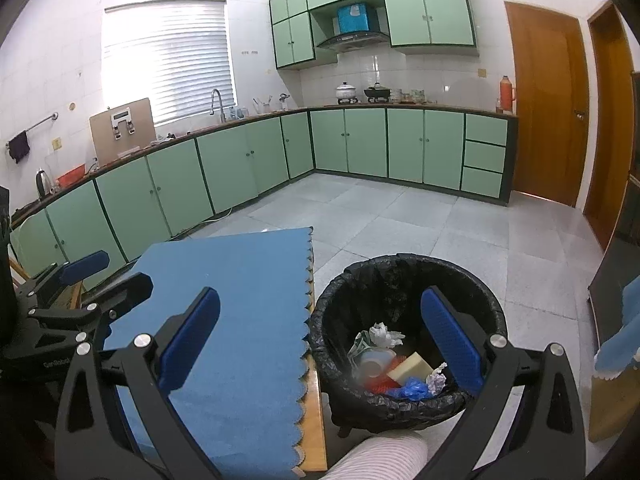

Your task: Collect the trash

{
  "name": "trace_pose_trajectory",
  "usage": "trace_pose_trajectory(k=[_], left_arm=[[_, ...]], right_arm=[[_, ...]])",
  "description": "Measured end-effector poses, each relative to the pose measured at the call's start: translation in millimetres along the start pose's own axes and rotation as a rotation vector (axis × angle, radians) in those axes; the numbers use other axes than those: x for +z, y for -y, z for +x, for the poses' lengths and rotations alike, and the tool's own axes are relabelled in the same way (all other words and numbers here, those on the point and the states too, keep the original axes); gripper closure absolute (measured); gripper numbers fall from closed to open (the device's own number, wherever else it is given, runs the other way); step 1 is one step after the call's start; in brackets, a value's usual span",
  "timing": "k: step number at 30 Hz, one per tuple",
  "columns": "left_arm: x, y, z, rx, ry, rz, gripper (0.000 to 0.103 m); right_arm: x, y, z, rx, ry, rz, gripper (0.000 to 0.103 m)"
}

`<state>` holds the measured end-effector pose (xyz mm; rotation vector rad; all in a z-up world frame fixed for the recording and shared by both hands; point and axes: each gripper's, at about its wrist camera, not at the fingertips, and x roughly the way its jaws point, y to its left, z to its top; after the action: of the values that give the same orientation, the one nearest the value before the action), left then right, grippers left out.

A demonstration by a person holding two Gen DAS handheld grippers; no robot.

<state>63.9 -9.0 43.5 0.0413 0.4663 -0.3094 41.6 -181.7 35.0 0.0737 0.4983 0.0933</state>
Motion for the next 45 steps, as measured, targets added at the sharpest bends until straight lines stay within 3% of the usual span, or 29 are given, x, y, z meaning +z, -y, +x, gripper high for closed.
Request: trace_pose_trajectory(k=[45], left_arm=[[1.1,-0.9,-8.0,0.012,0.009,0.001,0.006]], right_arm=[[-0.8,-8.7,-0.3,0.006,-0.004,-0.027,0.005]])
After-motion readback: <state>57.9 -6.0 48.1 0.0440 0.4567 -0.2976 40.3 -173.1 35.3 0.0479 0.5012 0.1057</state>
